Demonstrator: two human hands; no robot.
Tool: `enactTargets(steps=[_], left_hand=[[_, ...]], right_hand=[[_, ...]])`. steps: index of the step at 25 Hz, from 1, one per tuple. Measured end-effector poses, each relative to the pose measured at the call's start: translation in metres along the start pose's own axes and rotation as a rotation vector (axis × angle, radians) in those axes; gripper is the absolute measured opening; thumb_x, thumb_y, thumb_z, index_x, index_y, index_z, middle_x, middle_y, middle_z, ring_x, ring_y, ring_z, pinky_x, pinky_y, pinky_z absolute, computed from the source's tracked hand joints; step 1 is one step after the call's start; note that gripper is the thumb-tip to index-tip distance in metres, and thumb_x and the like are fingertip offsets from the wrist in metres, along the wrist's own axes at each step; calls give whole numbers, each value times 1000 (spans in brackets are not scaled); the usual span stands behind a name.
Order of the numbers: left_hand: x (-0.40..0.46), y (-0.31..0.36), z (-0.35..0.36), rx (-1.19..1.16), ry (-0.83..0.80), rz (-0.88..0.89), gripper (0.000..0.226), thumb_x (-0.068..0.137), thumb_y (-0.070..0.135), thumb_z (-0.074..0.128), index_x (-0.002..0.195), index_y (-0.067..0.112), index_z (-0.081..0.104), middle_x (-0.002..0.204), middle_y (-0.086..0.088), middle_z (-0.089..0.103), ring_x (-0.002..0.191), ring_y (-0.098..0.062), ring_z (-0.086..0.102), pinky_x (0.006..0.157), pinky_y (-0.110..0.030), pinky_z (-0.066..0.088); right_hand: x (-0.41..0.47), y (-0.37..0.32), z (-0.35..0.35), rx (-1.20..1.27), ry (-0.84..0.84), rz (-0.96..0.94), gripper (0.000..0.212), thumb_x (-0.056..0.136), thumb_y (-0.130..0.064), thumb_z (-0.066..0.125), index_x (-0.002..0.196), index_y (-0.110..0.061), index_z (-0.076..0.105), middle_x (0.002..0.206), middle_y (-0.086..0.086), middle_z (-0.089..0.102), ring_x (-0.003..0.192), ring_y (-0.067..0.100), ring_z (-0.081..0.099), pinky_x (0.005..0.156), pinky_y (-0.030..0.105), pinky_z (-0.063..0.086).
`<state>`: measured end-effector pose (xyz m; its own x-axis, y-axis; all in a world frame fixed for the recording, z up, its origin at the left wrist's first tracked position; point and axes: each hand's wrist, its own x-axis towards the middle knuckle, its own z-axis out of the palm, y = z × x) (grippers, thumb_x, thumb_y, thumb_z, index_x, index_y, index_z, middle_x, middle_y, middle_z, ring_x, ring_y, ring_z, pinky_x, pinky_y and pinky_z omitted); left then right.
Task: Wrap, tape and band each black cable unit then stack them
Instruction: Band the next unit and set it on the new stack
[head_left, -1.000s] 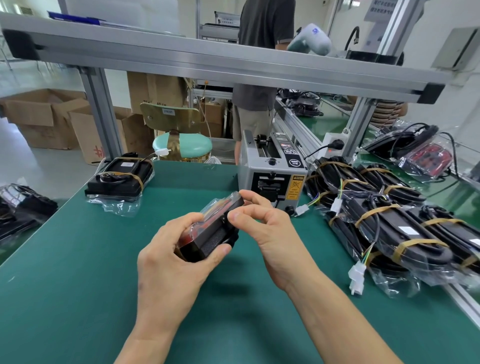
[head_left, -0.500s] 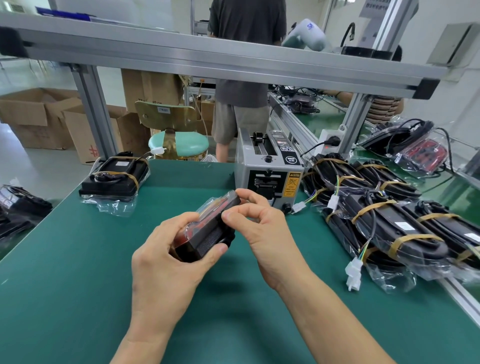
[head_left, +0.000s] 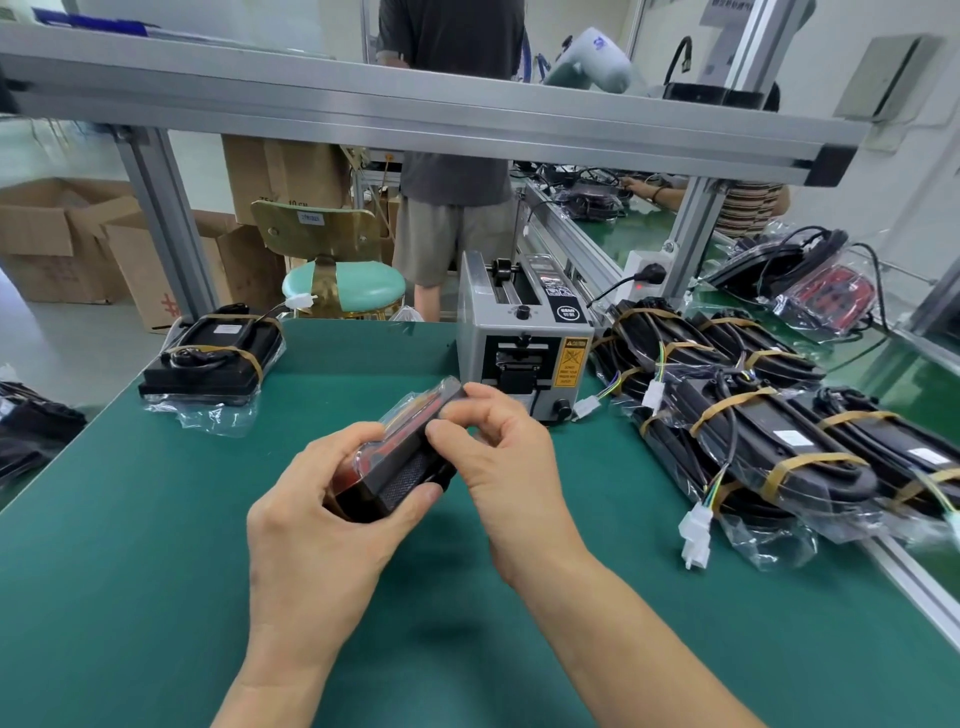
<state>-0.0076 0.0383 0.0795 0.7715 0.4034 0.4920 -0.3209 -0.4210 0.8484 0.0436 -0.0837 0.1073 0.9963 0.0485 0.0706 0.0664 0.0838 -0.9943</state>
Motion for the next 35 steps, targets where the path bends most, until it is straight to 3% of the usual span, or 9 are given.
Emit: enactTargets(steps=[6,11,15,20,22,25,28,31,35], left_hand=[[0,2,-2,-31,-1,-1,50,52,43,80,99,33,67,93,12,70,83,-9,65,78,-18,49],[-1,-1,-5,-51,16,-10,48,50,45,80,96,39,66,90,16,69,79,-5,64,73,-7,45],[0,-4,-9,-74,-4,-9,56,47,44,92,96,42,67,91,15,71,79,-6,65,74,-7,46],[6,-7,-20,-186,-62,-5,54,44,40,89,94,38,70,89,14,73,77,0,66,74,-8,48],[12,-13,-27,-377,13,-50,57,41,19,91,93,34,73,89,12,74,78,-1,68,77,-13,52],[14,-21,-32,-813,-16,-138,34,70,3,68,97,22,75,98,3,74,92,-12,70,82,-28,55],[6,-27,-26,-1074,-104,-378,58,44,26,95,97,14,76,103,-4,73,96,-17,69,78,-33,57],[4,-33,-26,-948,-175,-425,61,62,10,77,121,9,63,119,-7,67,107,-18,65,93,-33,52],[13,-34,-41,-520,-168,-284,72,59,12,73,127,28,56,130,11,60,122,-6,53,102,-33,37]], right_hand=[[0,2,2,188,-56,116,38,81,-5,72,112,-20,55,116,-2,60,108,6,57,90,19,45],[-2,4,-3,131,-195,57,53,74,3,76,117,-20,54,116,-4,59,83,-13,59,76,11,47],[9,0,-7,92,-192,34,45,76,-3,76,112,-22,56,107,-9,61,102,1,55,89,17,42],[17,3,-13,45,-179,-12,29,85,-7,68,107,-23,58,97,-8,58,84,-6,57,81,13,44],[19,3,-29,-64,-248,-73,40,83,-20,72,118,-29,55,117,-11,59,107,-5,54,95,16,40],[18,-4,-50,-468,-506,-163,86,65,-43,81,138,-45,35,139,-33,39,129,-19,29,96,-4,24],[19,-13,-52,-560,-639,-235,71,65,-30,86,125,-45,50,122,-21,59,117,-5,53,99,14,42],[20,-20,-51,-571,-565,-256,55,67,-12,82,115,-29,60,104,-7,67,100,12,65,93,40,51],[30,-17,-56,-905,-499,-425,54,66,-14,81,113,-28,58,106,-9,60,101,10,56,95,34,44]])
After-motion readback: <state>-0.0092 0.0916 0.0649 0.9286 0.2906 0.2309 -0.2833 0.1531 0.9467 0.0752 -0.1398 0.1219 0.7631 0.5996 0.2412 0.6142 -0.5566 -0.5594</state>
